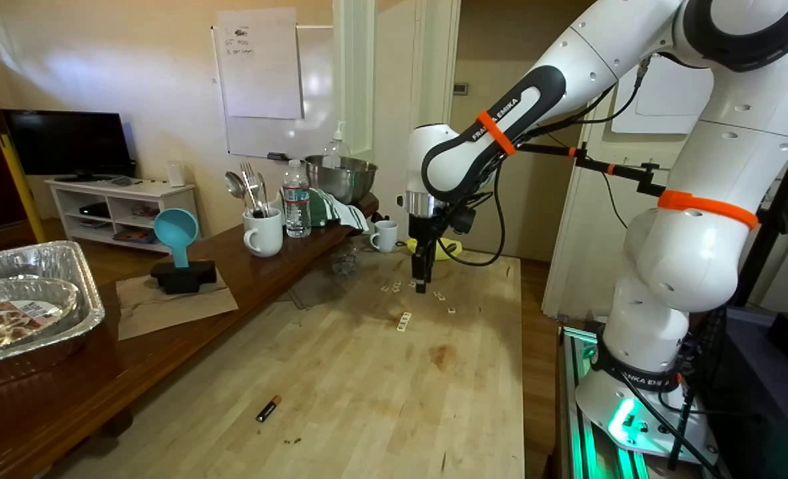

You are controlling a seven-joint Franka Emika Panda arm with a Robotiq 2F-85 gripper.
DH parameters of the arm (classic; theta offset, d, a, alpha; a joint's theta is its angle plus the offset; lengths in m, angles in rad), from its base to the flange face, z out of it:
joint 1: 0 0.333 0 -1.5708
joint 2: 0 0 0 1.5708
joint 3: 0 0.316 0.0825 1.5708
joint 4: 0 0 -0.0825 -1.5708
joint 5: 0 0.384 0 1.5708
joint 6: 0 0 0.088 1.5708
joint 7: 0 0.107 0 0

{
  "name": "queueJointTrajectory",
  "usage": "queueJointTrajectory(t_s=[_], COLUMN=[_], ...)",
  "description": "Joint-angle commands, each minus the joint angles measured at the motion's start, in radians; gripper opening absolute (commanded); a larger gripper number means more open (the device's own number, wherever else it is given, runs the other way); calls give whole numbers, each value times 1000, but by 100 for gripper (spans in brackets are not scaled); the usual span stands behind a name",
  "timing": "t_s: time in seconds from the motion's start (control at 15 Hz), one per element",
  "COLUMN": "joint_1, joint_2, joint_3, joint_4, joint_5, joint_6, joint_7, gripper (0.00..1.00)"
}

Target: Move three letter blocks to the far left, then move three more to the left.

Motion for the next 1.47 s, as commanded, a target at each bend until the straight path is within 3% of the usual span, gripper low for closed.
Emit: queueJointTrajectory(t_s=[0.0, 0.07, 0.13, 0.2, 0.27, 0.4, 0.73, 0.87, 0.93, 1.0, 1.13, 1.4], joint_1=[-4, -4, -4, -4, -4, -2, -3, -3, -3, -3, -3, -5], joint_2=[32, 42, 54, 65, 76, 100, 157, 174, 182, 191, 204, 231], joint_3=[-10, -11, -11, -11, -11, -9, -2, 3, 6, 9, 15, 28], joint_4=[-40, -45, -48, -50, -53, -55, -50, -48, -46, -44, -41, -35], joint_5=[-10, -12, -13, -12, -12, -5, 10, 17, 23, 26, 34, 57], joint_6=[101, 120, 139, 156, 174, 205, 269, 286, 289, 293, 302, 336], joint_7=[-36, -41, -47, -54, -58, -71, -90, -93, -96, -96, -97, -102], gripper=[27, 20, 24, 43, 50, 56, 93, 100, 80, 69, 62, 29])
